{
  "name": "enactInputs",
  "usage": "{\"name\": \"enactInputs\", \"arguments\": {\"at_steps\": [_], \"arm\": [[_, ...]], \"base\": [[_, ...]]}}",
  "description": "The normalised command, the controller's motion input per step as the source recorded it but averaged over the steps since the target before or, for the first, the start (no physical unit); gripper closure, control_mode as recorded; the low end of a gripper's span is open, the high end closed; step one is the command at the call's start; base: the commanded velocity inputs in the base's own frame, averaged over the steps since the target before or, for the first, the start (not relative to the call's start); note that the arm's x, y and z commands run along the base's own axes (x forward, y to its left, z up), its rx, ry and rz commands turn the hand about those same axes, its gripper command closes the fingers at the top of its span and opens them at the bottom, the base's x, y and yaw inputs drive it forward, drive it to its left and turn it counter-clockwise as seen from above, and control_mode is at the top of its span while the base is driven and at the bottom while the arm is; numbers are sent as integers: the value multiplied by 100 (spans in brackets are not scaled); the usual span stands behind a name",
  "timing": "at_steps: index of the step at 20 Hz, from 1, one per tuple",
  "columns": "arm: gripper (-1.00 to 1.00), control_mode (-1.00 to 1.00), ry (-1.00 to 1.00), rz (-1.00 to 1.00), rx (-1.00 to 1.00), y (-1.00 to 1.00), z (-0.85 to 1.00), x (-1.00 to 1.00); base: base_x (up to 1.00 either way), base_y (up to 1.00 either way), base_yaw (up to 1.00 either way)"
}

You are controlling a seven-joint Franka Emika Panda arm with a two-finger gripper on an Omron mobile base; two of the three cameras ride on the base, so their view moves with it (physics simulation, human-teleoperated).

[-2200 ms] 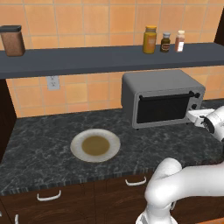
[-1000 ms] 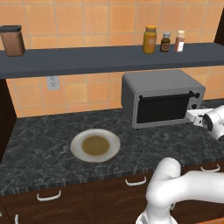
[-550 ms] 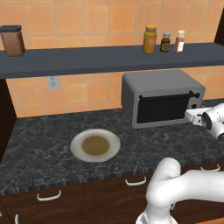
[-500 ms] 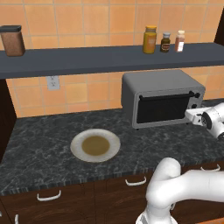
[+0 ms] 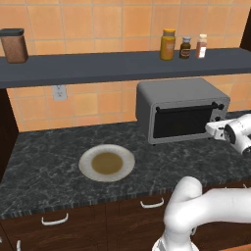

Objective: Pick up the kebab skewer and baguette bread, and place them inside the toaster oven. Close the toaster oven door and start by setting the timer.

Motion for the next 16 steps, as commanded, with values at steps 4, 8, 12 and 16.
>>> {"name": "enactInputs", "arguments": {"at_steps": [4,8,12,16], "arm": [[100,-100,3,0,-3,0,-26,51],[100,-100,6,0,-1,0,-16,70],[100,-100,1,0,-3,33,-23,20],[100,-100,0,0,0,38,-1,3]], "base": [[0,0,0],[0,0,0],[0,0,0],[0,0,0]]}}
